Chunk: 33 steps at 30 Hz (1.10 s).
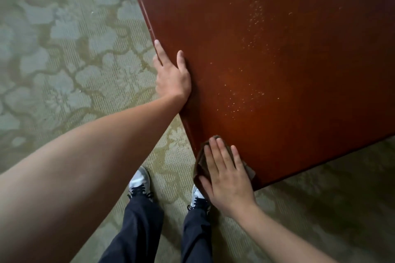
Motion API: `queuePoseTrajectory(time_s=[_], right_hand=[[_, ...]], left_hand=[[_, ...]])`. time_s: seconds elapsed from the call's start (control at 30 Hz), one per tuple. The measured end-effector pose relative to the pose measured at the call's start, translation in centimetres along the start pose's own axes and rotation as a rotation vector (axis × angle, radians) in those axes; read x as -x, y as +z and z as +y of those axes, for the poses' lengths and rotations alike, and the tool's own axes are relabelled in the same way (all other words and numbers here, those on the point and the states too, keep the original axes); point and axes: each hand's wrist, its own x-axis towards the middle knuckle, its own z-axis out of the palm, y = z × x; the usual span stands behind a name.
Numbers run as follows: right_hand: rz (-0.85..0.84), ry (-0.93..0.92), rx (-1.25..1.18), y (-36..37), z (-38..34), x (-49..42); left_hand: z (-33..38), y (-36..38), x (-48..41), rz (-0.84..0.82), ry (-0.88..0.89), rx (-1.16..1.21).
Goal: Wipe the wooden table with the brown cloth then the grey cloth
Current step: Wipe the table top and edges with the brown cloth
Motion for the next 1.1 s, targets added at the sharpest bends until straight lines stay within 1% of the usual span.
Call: queuePoseTrajectory(time_s=[0.07, 0.1, 0.17, 0.23, 0.27, 0.33, 0.4, 0.47, 0.57, 0.67, 0.73, 0.8, 0.9, 1.0, 1.03, 1.1], right_hand=[[-0.014, -0.008, 0.014, -0.3, -1.0, -1.5], [-0.017, 0.018, 0.016, -0.6, -1.4, -2.7], [0.0, 0.115, -0.012, -1.5, -2.0, -6.1], [0.054, 0.217, -0.067, -2.8, -2.3, -10.7], [0.075, 0.247, -0.087, -3.5, -2.3, -13.1], [0.093, 0.271, -0.104, -4.8, -2.1, -17.1], [0.099, 0.291, -0.099, -5.3, -2.2, -18.4], [0.105, 0.268, -0.101, -5.0, -2.3, -16.6], [0.062, 0.182, -0.077, -3.2, -2.0, -9.4], [0.006, 0.179, -0.032, -1.3, -0.7, -1.6], [-0.024, 0.179, -0.001, -0.5, -0.2, 0.4], [-0.019, 0.149, 0.006, -0.6, -0.6, -0.8], [0.03, 0.076, 0.022, -1.6, -1.5, -5.9], [0.069, 0.043, -0.005, -2.5, 0.2, -10.9], [0.084, 0.071, -0.012, -2.9, 1.8, -12.2], [0.097, 0.224, -0.003, -3.8, 6.7, -13.9]], left_hand=[[-0.2, -0.1, -0.2, -0.03, -0.001, 0.101], [-0.3, -0.2, -0.6, -0.044, -0.019, 0.174], [-0.6, -0.4, -1.5, -0.079, -0.091, 0.364], [-0.9, -0.6, -2.7, -0.146, -0.174, 0.536], [-1.1, -0.6, -3.5, -0.176, -0.214, 0.605], [-2.0, 0.0, -5.8, -0.184, -0.272, 0.705], [-1.6, 0.2, -6.9, -0.173, -0.316, 0.709], [0.2, -0.7, -6.1, -0.151, -0.347, 0.672], [0.8, -0.3, -5.4, -0.083, -0.311, 0.564], [0.5, 0.0, -5.2, -0.009, -0.302, 0.462], [0.5, 0.2, -5.4, 0.002, -0.301, 0.412], [0.2, 0.5, -5.7, 0.003, -0.301, 0.402], [-0.1, 0.7, -5.9, -0.017, -0.303, 0.42], [-0.3, 0.6, -6.0, -0.025, -0.282, 0.448], [-0.4, 0.6, -6.0, -0.027, -0.278, 0.453], [-0.4, 0.6, -5.9, -0.026, -0.268, 0.452]])
